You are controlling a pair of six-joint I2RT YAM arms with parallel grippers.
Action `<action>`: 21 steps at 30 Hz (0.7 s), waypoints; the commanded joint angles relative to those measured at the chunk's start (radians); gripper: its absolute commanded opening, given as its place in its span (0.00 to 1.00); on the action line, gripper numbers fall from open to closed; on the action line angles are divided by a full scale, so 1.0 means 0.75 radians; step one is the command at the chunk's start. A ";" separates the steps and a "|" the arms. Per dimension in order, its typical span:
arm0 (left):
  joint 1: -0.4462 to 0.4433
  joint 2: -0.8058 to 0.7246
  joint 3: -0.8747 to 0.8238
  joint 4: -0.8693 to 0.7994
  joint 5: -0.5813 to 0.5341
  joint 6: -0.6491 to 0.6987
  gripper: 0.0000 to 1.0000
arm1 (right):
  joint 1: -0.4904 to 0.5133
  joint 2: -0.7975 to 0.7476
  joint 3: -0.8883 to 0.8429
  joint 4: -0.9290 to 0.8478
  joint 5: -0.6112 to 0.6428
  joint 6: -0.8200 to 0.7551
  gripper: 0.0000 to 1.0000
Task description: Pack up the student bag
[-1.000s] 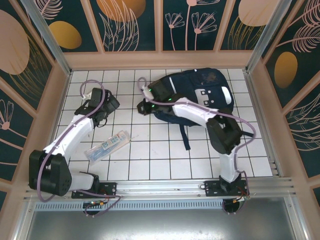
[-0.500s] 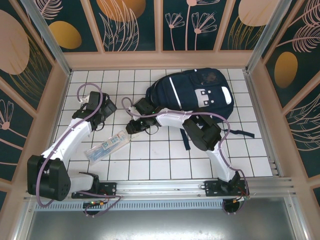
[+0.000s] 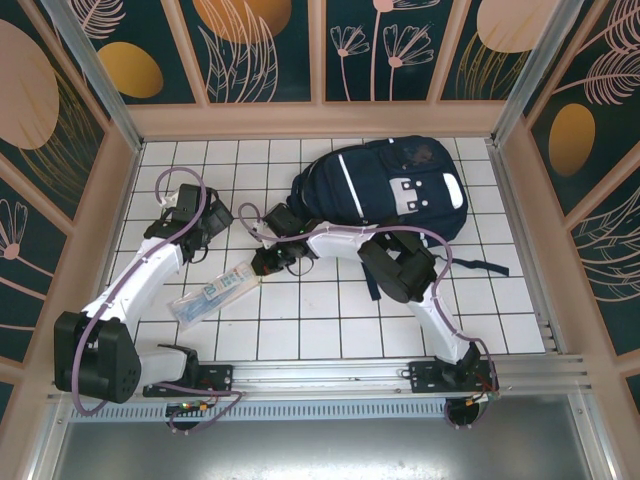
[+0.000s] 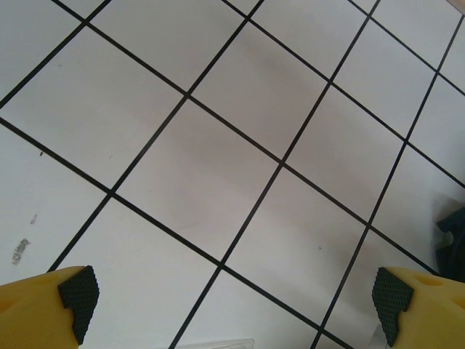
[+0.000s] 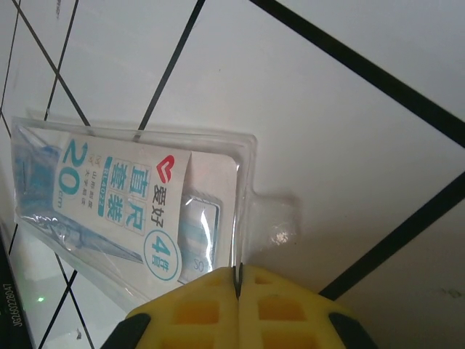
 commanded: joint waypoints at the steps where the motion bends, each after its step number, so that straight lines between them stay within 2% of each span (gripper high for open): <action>1: 0.015 -0.003 -0.030 0.087 0.064 0.082 0.99 | -0.029 -0.075 0.014 -0.035 0.045 -0.059 0.00; 10: 0.017 0.110 -0.078 0.470 0.511 0.237 0.98 | -0.176 -0.255 0.119 -0.289 0.160 -0.338 0.00; 15: 0.017 0.280 -0.097 0.738 0.856 0.270 0.96 | -0.254 -0.358 0.085 -0.315 0.185 -0.415 0.00; 21: 0.017 0.436 -0.092 0.941 1.065 0.293 0.96 | -0.323 -0.410 0.095 -0.351 0.162 -0.471 0.00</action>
